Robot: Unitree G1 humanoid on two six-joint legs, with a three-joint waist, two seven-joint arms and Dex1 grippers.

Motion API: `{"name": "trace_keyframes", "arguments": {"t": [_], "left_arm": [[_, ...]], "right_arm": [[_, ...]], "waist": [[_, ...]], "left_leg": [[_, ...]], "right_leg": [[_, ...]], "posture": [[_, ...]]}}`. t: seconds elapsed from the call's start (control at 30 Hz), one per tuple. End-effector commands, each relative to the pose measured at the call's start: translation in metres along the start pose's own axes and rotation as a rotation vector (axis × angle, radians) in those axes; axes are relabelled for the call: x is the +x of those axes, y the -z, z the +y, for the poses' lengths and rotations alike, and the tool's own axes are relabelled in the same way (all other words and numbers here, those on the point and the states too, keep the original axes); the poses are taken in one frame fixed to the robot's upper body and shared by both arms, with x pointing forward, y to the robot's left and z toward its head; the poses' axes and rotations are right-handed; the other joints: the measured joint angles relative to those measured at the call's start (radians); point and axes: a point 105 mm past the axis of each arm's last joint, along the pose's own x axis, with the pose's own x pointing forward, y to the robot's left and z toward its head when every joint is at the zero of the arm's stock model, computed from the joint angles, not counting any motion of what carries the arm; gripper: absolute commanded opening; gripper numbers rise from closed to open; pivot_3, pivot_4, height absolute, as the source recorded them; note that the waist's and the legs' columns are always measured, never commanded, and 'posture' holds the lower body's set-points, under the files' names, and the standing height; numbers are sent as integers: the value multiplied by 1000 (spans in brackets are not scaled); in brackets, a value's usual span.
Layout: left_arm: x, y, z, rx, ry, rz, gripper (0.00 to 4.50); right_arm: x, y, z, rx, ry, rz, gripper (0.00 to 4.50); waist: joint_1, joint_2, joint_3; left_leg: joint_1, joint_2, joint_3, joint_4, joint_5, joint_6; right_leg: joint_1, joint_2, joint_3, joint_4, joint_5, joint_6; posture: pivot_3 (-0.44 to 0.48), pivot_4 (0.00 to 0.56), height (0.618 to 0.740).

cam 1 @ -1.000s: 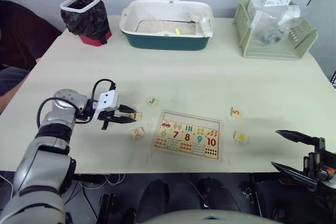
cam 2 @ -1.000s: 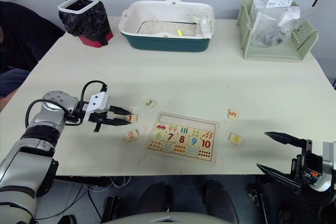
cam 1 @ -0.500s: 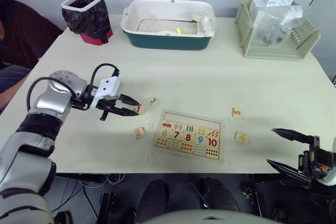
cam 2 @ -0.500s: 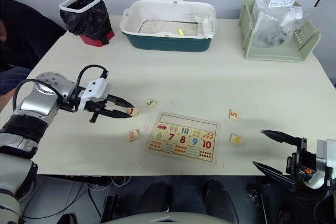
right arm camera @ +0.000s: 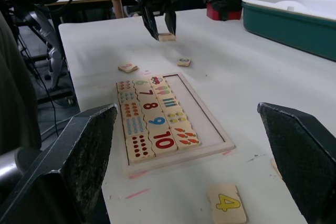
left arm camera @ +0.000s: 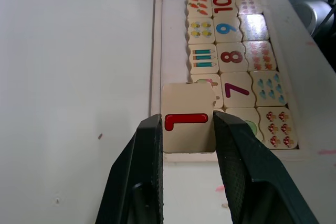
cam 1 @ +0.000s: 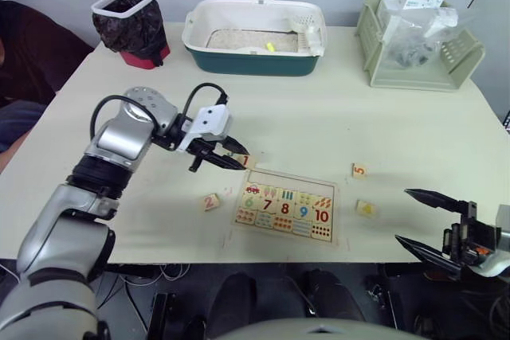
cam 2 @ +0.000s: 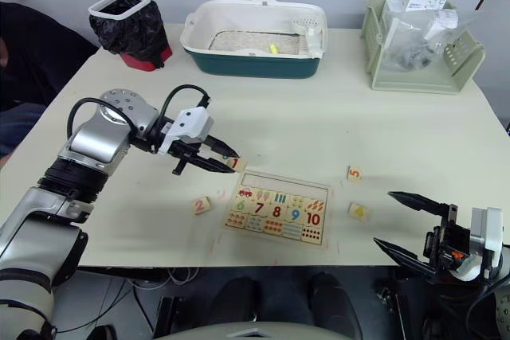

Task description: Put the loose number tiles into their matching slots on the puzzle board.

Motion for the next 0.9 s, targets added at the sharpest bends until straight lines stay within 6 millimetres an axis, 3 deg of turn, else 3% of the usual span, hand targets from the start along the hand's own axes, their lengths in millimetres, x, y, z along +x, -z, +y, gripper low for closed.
{"name": "trace_keyframes", "arguments": {"t": [0.03, 0.27, 0.67, 0.9], "left_arm": [[10, -11, 4, 61, 3, 60, 905], [28, -6, 11, 53, 0, 181, 905], [31, 8, 18, 40, -23, 309, 905], [36, 19, 12, 43, 2, 343, 905]], "right_arm": [[-1, -9, 1, -45, 8, -15, 4500], [-2, -8, 3, -45, 18, -10, 4500], [-2, -7, 2, -47, 29, -8, 4500], [-2, -7, 1, -47, 30, -7, 4500]], "waist": [[1, 0, 0], [1, 0, 0], [0, 0, 0], [0, 0, 0]], "left_leg": [[0, 0, 0, 0, 0, 0], [0, 0, 0, 0, 0, 0], [0, 0, 0, 1, 0, 0], [0, 0, 0, 0, 0, 0]], "right_leg": [[0, 0, 0, 0, 0, 0], [0, 0, 0, 0, 0, 0], [0, 0, 0, 0, 0, 0], [0, 0, 0, 0, 0, 0]], "posture": [[0, 150, 740], [0, 150, 740], [0, 150, 740], [0, 150, 740]]}}
